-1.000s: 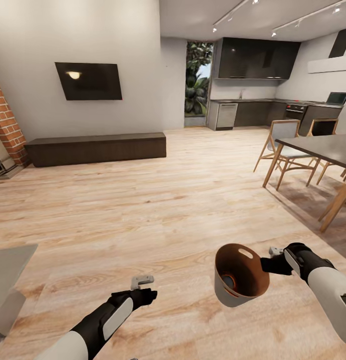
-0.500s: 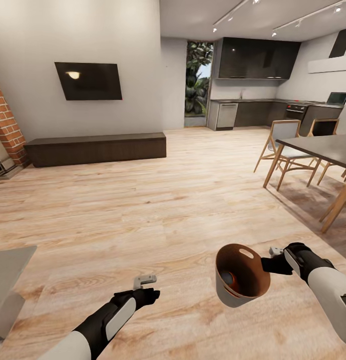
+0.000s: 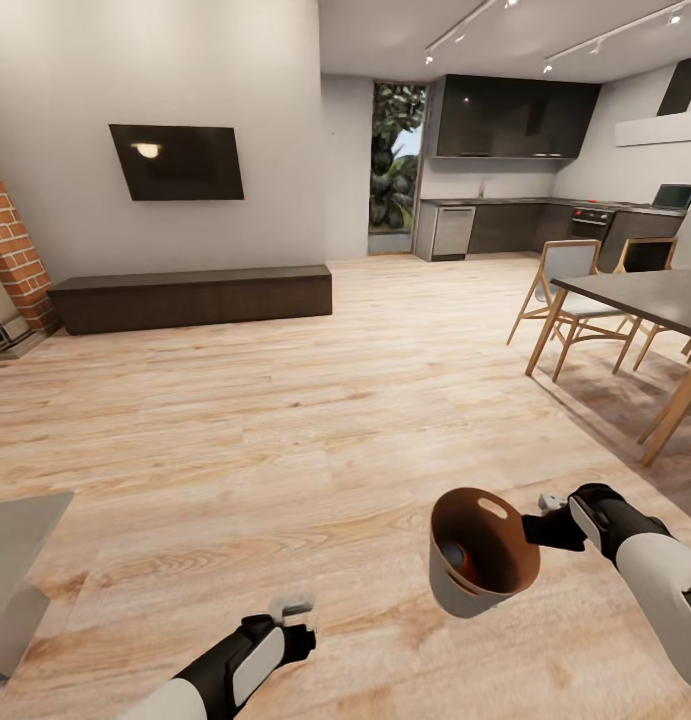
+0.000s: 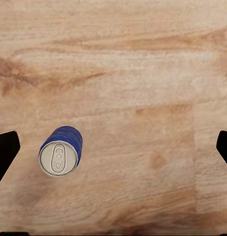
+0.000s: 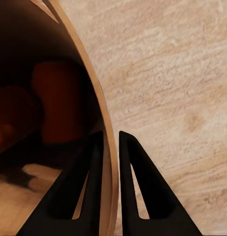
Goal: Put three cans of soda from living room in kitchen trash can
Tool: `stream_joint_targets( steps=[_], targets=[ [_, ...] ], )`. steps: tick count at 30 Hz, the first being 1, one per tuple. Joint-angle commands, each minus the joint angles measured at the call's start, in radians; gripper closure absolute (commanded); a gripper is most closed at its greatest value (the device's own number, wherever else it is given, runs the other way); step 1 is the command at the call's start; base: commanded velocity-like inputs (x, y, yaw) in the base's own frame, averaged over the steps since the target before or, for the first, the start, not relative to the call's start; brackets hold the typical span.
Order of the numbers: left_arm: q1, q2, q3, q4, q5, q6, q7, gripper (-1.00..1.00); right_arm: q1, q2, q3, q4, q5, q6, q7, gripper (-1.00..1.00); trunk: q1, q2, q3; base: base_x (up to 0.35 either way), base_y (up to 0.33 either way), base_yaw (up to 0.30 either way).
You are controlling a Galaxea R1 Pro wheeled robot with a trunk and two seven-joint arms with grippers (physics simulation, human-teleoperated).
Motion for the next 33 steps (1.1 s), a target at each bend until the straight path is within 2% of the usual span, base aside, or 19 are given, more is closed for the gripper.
stream_joint_targets(
  steps=[1, 2, 4, 5, 9, 11, 14, 16, 18, 19, 20, 22, 24, 26, 29, 33],
  targets=[
    [0.0, -0.002, 0.002, 0.024, 0.0, 0.0, 0.0, -1.0, -0.002, 0.001, -0.008, -0.005, -0.014, 0.022, 0.004, 1.0, 0.0, 0.0, 0.0, 0.0, 0.0, 0.0],
    [0.0, -0.003, 0.002, 0.034, 0.0, 0.001, -0.001, -1.0, -0.003, 0.001, -0.007, -0.008, -0.013, 0.036, 0.003, 1.0, 0.0, 0.0, 0.0, 0.0, 0.0, 0.0],
    [0.0, -0.005, 0.004, 0.056, 0.001, 0.0, -0.001, -1.0, -0.011, 0.001, -0.006, -0.017, -0.01, 0.111, -0.001, 1.0, 0.0, 0.0, 0.0, 0.0, 0.0, 0.0],
    [0.0, -0.005, 0.006, 0.065, 0.001, -0.003, -0.001, -1.0, -0.03, 0.002, -0.004, -0.032, -0.008, 0.176, -0.005, 1.0, 0.0, 0.0, 0.0, 0.0, 0.0, 0.0],
    [0.001, -0.003, 0.008, 0.076, 0.001, -0.014, -0.003, -1.0, -0.095, 0.004, -0.001, -0.11, -0.006, 0.288, -0.045, 1.0, 0.0, 0.0, 0.0, 0.0, 0.0, 0.0],
    [0.001, -0.002, 0.009, 0.078, 0.001, -0.018, -0.006, -1.0, -0.128, 0.008, -0.001, -0.128, -0.008, 0.293, -0.084, 1.0, 0.0, 0.0, 0.0, 0.0, 0.0, 0.0],
    [0.001, -0.002, 0.008, 0.08, -0.001, -0.024, -0.009, -1.0, -0.214, 0.033, 0.0, -0.126, -0.009, 0.293, -0.134, 1.0, 0.0, 0.0, 0.0, 0.0, 0.0, 0.0],
    [0.002, -0.002, 0.006, 0.08, -0.005, -0.028, -0.01, -1.0, -0.308, 0.043, 0.012, -0.061, -0.009, 0.293, -0.149, 1.0, 0.0, 0.0, 0.0, 0.0, 0.0, 0.0],
    [0.002, -0.002, 0.005, 0.08, -0.006, -0.029, -0.01, -1.0, -0.366, 0.045, 0.027, -0.009, -0.009, 0.293, -0.153, 1.0, 0.0, 0.0, 0.0, 0.0, 0.0, 0.0],
    [0.002, -0.002, 0.004, 0.08, -0.007, -0.03, -0.011, -1.0, -0.424, 0.047, 0.046, 0.047, -0.009, 0.293, -0.155, 1.0, 0.0, 0.0, 0.0, 0.0, 0.0, 0.0],
    [0.002, -0.002, 0.004, 0.08, -0.007, -0.03, -0.011, -1.0, -0.451, 0.048, 0.057, 0.075, -0.009, 0.293, -0.156, 1.0, 0.0, 0.0, 0.0, 0.0, 0.0, 0.0],
    [0.002, -0.002, 0.006, 0.08, -0.008, -0.032, -0.011, -1.0, -0.547, 0.055, 0.108, 0.174, -0.009, 0.293, -0.158, 1.0, 0.0, 0.0, 0.0, 0.0, 0.0, 0.0],
    [0.002, -0.002, 0.007, 0.08, -0.008, -0.032, -0.011, -1.0, -0.604, 0.063, 0.147, 0.225, -0.01, 0.293, -0.158, 1.0, 0.0, 0.0, 0.0, 0.0, 0.0, 0.0],
    [0.002, -0.002, 0.007, 0.08, -0.008, -0.036, -0.011, -1.0, -0.639, 0.077, 0.188, 0.253, -0.01, 0.293, -0.159, 1.0, 0.0, 0.0, 0.0, 0.0, 0.0, 0.0],
    [0.002, -0.002, 0.008, 0.08, -0.008, -0.053, -0.011, -1.0, -0.66, 0.088, 0.241, 0.272, -0.01, 0.293, -0.159, 1.0, 0.0, 0.0, 0.0, 0.0, 0.0, 0.0],
    [0.002, -0.002, 0.006, 0.08, -0.008, -0.065, -0.011, -1.0, -0.671, 0.093, 0.274, 0.281, -0.011, 0.293, -0.159, 1.0, 0.0, 0.0, 0.0, 0.0, 0.0, 0.0]
  ],
)
